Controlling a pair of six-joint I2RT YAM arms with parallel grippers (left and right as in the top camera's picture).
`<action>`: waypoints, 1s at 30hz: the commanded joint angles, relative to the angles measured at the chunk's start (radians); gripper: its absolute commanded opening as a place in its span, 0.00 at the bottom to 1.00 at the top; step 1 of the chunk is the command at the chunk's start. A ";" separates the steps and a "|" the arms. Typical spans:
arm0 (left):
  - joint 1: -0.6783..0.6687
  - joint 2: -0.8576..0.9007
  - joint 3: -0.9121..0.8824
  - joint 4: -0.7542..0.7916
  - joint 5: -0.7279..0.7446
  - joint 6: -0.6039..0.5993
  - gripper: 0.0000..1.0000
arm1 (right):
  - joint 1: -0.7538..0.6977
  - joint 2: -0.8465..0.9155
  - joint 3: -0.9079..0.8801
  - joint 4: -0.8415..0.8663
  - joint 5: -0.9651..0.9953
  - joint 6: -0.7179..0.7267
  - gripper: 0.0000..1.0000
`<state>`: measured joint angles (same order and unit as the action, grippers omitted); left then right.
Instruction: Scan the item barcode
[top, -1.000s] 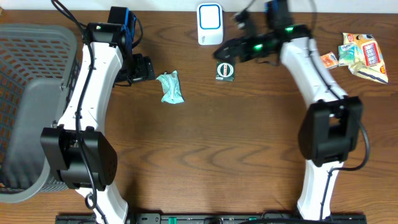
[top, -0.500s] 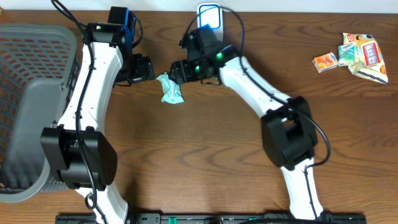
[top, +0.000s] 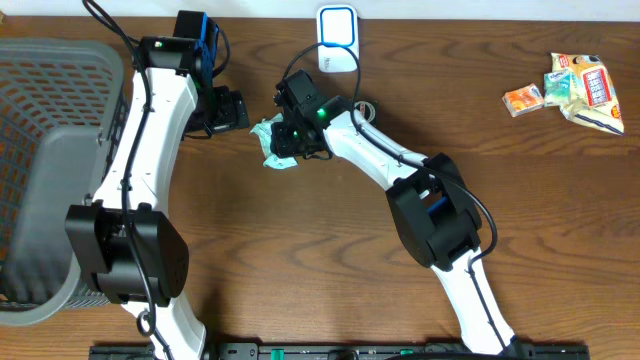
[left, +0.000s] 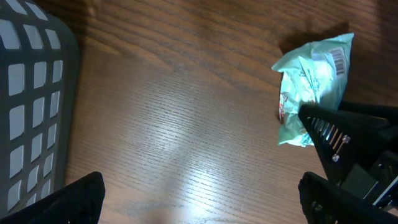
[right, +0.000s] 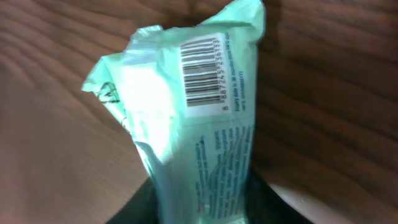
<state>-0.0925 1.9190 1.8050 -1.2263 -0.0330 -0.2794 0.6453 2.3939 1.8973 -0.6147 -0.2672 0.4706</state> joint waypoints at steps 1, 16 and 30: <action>0.003 -0.002 -0.010 -0.003 -0.013 0.016 0.98 | -0.005 0.003 0.002 -0.065 0.129 0.004 0.24; 0.003 -0.002 -0.010 -0.003 -0.013 0.016 0.98 | -0.069 -0.233 0.002 -0.431 0.422 -0.028 0.46; 0.003 -0.002 -0.010 -0.003 -0.013 0.016 0.98 | -0.052 -0.220 -0.004 -0.383 0.366 -0.026 0.01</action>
<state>-0.0925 1.9190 1.8050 -1.2263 -0.0330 -0.2794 0.5850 2.1429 1.8992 -1.0012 0.0982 0.4442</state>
